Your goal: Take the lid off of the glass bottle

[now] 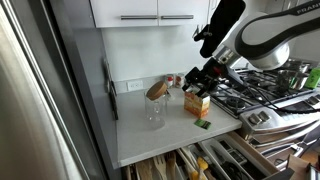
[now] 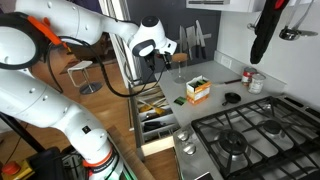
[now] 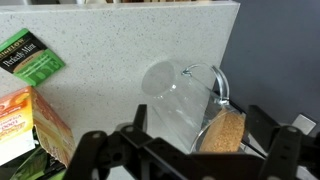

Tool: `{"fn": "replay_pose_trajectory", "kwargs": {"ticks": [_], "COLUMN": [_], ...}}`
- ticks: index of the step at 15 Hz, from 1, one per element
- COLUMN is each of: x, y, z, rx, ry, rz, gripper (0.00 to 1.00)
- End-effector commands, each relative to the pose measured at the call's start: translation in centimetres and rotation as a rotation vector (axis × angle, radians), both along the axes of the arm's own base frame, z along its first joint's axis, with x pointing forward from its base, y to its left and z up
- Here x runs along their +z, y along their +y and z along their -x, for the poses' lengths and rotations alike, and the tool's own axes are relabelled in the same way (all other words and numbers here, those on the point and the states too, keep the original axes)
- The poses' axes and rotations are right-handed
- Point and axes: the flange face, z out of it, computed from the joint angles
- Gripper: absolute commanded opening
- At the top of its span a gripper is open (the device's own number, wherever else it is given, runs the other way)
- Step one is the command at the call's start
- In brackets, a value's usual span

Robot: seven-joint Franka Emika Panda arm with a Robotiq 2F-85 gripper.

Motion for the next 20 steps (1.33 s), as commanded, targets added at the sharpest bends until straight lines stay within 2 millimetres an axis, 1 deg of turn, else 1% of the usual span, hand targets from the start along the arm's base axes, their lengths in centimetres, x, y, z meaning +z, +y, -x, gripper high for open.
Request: {"fn": "replay_pose_trajectory", "kwargs": {"ticks": [1, 6, 9, 11, 15, 17, 18, 20], "x": [-0.2, 0.3, 0.0, -0.6, -1.5, -1.5, -1.5, -1.8], "y": [0.1, 0.7, 1.2, 1.3, 0.9, 0.6, 0.3, -0.2], "z": [-0.8, -3.7, -5.8, -7.1, -9.8, -11.0, -11.6, -12.4], "rx": [-0.095, -0.22, -0.247, -0.254, -0.266, -0.266, -0.269, -0.275], "ry": [0.003, -0.013, -0.001, 0.01, 0.01, -0.001, -0.005, -0.012], "rz": [-0.109, -0.324, -0.38, -0.388, -0.411, -0.422, -0.428, -0.428], "gripper": [1.0, 1.0, 1.0, 1.0, 1.0, 0.96, 0.92, 0.79]}}
